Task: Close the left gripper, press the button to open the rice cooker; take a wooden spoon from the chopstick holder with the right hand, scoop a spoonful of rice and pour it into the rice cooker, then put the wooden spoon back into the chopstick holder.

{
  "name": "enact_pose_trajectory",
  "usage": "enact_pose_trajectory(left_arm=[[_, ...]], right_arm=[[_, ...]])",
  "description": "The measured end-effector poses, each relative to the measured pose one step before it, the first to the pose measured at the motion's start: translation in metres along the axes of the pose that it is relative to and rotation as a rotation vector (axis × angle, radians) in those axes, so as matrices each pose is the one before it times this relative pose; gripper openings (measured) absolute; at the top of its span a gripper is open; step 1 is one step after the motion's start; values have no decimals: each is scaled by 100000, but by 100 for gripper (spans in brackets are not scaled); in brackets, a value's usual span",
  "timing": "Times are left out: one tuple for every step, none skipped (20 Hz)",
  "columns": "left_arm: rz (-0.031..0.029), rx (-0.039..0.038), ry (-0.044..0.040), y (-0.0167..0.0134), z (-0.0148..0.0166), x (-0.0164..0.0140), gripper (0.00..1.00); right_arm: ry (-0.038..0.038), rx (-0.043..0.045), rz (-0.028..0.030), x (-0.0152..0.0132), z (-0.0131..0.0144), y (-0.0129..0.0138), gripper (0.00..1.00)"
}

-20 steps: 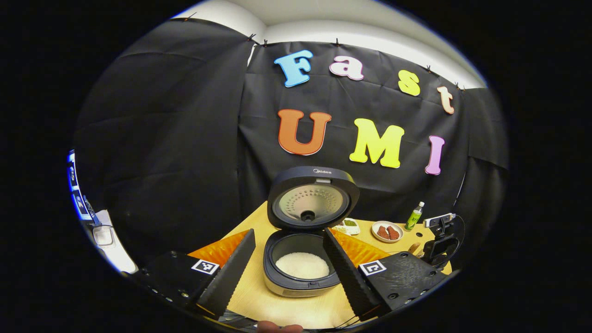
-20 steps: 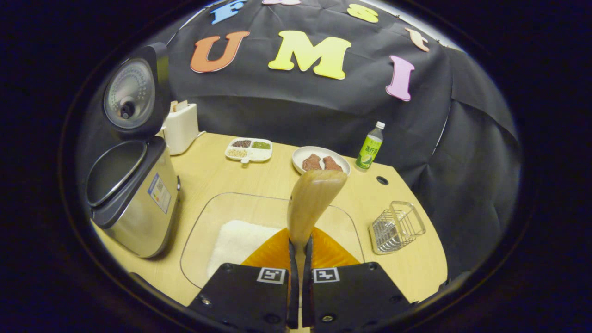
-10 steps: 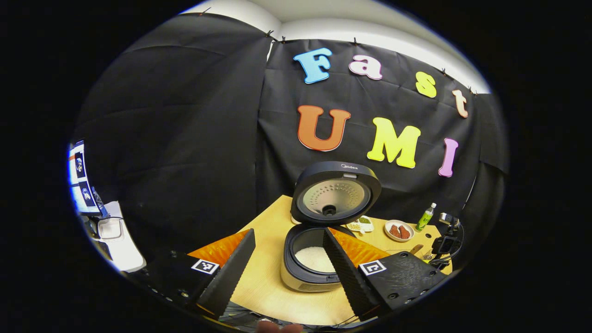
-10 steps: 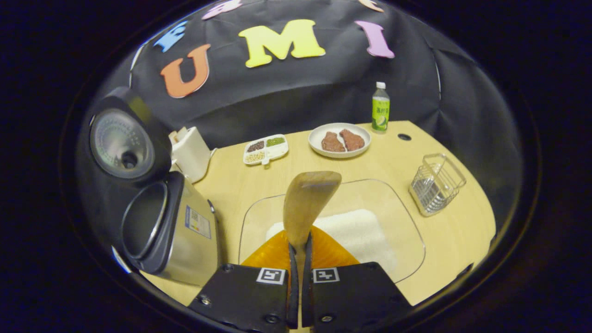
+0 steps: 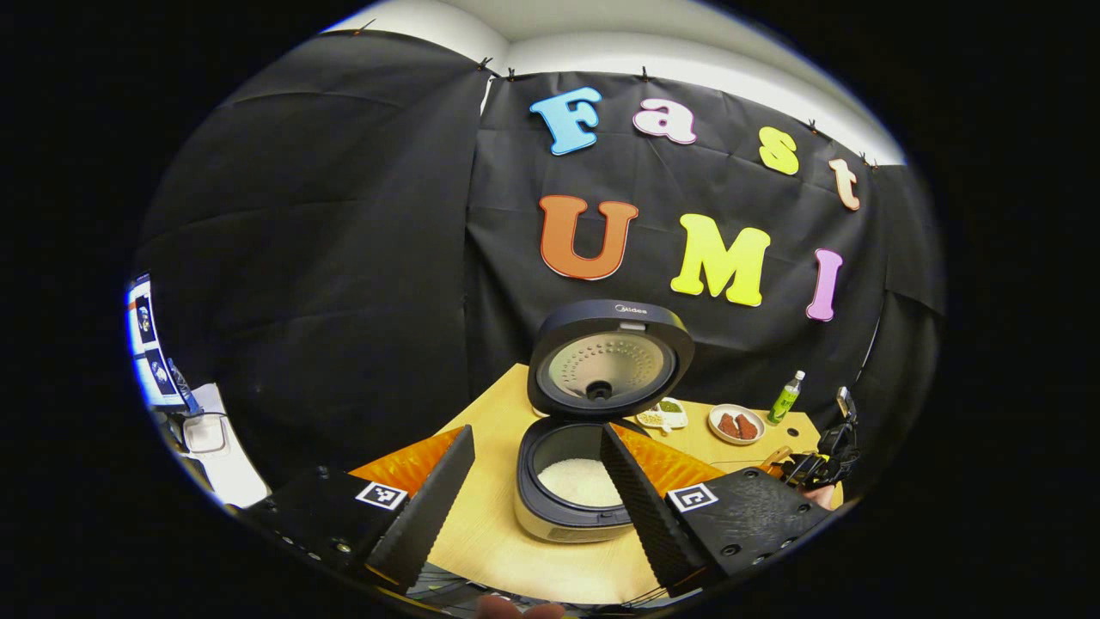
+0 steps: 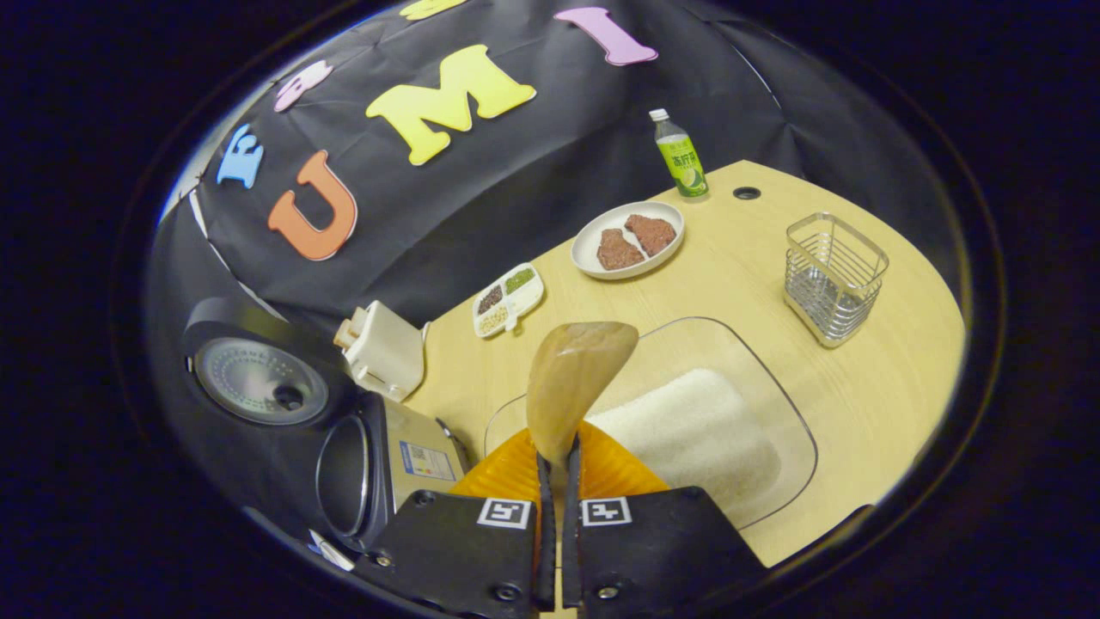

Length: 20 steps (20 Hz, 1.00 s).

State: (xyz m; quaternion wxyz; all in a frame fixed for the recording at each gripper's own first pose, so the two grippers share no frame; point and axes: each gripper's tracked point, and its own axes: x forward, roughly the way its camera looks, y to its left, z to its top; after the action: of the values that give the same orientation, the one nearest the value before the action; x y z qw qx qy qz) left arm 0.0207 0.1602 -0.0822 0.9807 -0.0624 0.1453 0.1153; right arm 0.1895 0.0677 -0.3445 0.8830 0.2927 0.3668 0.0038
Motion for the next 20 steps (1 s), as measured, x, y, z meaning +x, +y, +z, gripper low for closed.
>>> enact_pose_trajectory(left_arm=[[-21,-615,496,-250,-66,56,95],[-25,16,82,-403,104,79,95],[132,267,-292,-411,199,102,95],[212,356,-370,-259,172,40,95],[270,476,-61,-225,2,5,95],[118,431,-55,-377,140,31,95],[59,492,-256,-417,110,156,95],[-31,554,-209,-474,105,100,95],[-48,811,-218,-474,180,11,95],[67,814,-545,-390,185,25,95],[167,579,-867,-322,202,16,95],[357,292,-659,-283,115,106,95],[225,207,-549,-320,79,-40,95],[110,213,-460,-358,123,25,95],[-4,307,-448,-314,51,8,95],[107,173,-375,-264,124,-56,95],[-36,39,-564,-131,59,26,95],[152,-85,-642,-66,143,-140,95],[72,-75,-513,45,58,32,95],[558,-193,-712,142,198,-63,95]], right_arm=[[541,2708,1352,-13,72,-205,8],[284,2739,1312,5,181,-304,8],[-185,2736,1672,-104,307,-203,8],[-199,2376,1765,-216,282,-125,8],[-165,1250,1577,-277,290,-110,8],[203,599,1423,-401,302,-71,8],[125,413,1232,-415,300,-157,8],[-317,829,895,-510,545,-218,8],[-773,1451,1174,-577,694,-201,8],[-1086,2014,1517,-586,768,-50,8],[-1117,2375,1472,-466,883,-69,8],[-889,2512,1007,-717,825,-119,8],[-966,2643,684,-624,870,-37,8],[-991,2702,841,-692,898,132,8],[-728,2051,1158,-631,763,346,8],[-239,1362,1002,-715,490,488,8],[187,1052,1273,-583,292,669,8],[251,896,1625,-549,211,967,8],[300,794,2021,-359,125,1165,8],[484,643,2095,-290,-25,1296,8]])
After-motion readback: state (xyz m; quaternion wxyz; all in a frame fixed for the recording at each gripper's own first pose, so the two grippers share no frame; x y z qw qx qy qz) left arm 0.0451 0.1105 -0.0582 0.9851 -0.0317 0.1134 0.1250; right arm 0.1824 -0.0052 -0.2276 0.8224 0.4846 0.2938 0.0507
